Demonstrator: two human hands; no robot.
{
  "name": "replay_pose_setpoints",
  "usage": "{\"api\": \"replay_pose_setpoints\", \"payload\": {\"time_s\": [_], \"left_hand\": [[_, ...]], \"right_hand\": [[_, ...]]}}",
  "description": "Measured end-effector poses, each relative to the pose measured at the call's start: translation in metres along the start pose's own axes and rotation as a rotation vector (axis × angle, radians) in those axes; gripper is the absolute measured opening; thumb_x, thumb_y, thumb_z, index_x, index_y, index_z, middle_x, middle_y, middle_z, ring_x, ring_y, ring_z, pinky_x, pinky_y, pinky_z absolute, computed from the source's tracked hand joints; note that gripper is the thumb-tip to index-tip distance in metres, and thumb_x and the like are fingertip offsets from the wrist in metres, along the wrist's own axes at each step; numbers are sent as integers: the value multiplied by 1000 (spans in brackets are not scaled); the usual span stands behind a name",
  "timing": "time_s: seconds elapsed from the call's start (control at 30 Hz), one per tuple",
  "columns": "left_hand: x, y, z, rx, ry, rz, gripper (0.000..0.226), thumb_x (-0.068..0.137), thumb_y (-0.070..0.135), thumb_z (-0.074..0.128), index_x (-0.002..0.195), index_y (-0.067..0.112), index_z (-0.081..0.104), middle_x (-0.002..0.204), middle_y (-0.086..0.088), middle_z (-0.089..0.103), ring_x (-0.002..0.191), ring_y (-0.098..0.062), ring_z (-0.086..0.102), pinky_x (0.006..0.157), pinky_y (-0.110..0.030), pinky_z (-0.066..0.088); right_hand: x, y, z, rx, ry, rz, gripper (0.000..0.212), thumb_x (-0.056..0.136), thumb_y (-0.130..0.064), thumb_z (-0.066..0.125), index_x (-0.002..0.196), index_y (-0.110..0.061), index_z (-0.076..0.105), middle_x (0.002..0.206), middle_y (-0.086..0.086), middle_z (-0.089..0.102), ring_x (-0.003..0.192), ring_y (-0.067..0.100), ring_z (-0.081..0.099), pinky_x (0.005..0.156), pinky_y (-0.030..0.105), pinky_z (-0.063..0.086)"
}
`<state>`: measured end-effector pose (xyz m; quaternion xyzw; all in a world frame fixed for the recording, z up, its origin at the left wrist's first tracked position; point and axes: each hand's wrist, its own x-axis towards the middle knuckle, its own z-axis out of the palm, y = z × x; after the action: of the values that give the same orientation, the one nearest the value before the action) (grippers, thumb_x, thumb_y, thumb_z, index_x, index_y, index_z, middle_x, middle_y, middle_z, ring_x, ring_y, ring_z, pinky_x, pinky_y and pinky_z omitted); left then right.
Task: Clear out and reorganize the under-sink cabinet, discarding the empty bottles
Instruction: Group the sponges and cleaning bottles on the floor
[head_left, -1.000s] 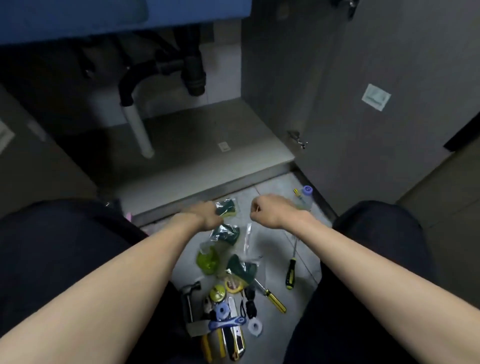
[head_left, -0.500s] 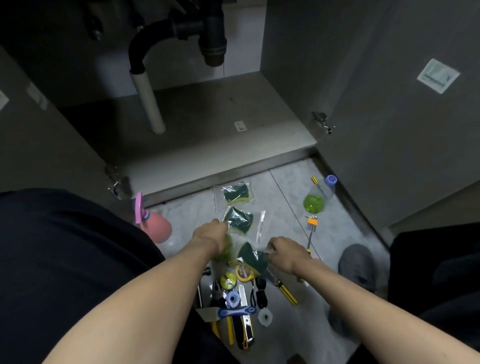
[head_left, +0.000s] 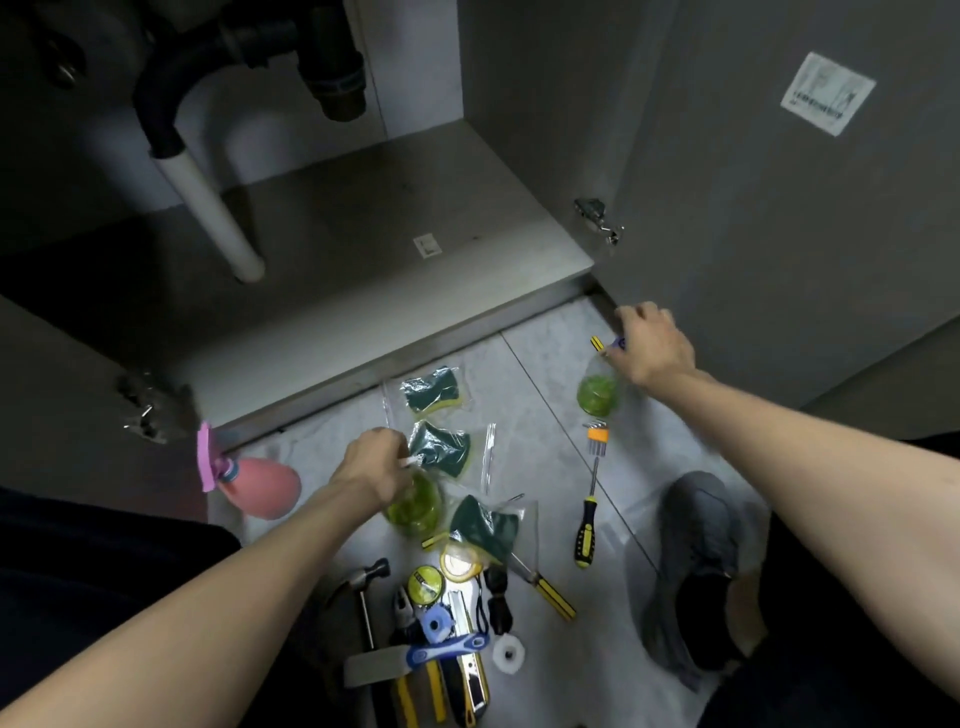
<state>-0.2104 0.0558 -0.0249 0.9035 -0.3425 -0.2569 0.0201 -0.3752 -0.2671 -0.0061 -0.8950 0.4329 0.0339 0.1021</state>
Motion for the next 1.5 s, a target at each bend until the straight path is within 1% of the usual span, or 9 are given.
{"api": "replay_pose_setpoints", "payload": {"time_s": [0.3,0.4,0.5,0.63,0.73,1.03,1.23,1.43,1.5], "left_hand": [[29,48,-68,-529,218,-139,16,79,12,78,68,9,67,58,-10,69,52,-24,69,54,-32,59],[55,68,-75,-765,226,-198,27,80,14,81,66,7,60,59,-11,65,56,-27,68,62,-35,60],[84,91,-76,-1018,154,-260,21,84,7,78,76,3,59,64,-14,63,44,-22,62,51,-30,59],[120,122,-66,-1132,90,-275,17,86,6,75,84,1,59,72,-18,65,49,-21,61,53,-26,60],[149,142,-55,-1180,71,-280,13,87,4,73,84,-1,62,76,-20,64,53,-21,60,61,-27,59],[219,179,-32,-1210,102,-294,14,84,4,77,86,-6,67,93,-27,72,72,-30,67,87,-45,59],[243,186,-23,-1249,54,-275,17,87,4,74,92,-11,67,87,-24,70,69,-27,63,93,-42,56],[256,190,-31,-1212,35,-219,12,91,6,69,84,-3,65,79,-20,64,55,-20,54,62,-26,54],[258,190,-31,-1223,56,-233,12,91,7,69,82,0,64,78,-19,64,57,-22,54,73,-31,56]], "right_hand": [[16,3,31,218,-43,56,27,90,-17,61,117,-23,62,124,10,51,107,41,58,87,40,48],[30,3,20,135,-85,-56,29,93,-21,59,122,-23,58,128,9,50,112,37,56,90,40,46],[58,2,-14,-1,-130,-241,23,96,-28,55,117,-19,57,127,11,51,116,37,55,90,40,44],[92,-18,-68,-269,-273,-525,17,92,-37,64,96,-24,56,118,6,59,109,32,60,79,33,46],[108,-32,-78,-335,-260,-621,24,90,-40,67,105,-22,59,119,3,59,107,31,61,75,31,41],[139,-15,-10,130,-166,-218,28,92,-12,56,119,-16,57,126,10,47,113,36,54,97,44,47],[152,2,19,320,-64,-41,20,93,-14,62,112,-19,59,116,6,45,105,36,57,90,37,45],[157,-2,29,379,6,-120,28,96,-13,57,124,-19,58,126,6,45,110,32,56,99,38,44],[156,-2,30,385,18,-157,32,96,-9,56,126,-19,57,127,4,46,113,30,54,99,38,44]]}}
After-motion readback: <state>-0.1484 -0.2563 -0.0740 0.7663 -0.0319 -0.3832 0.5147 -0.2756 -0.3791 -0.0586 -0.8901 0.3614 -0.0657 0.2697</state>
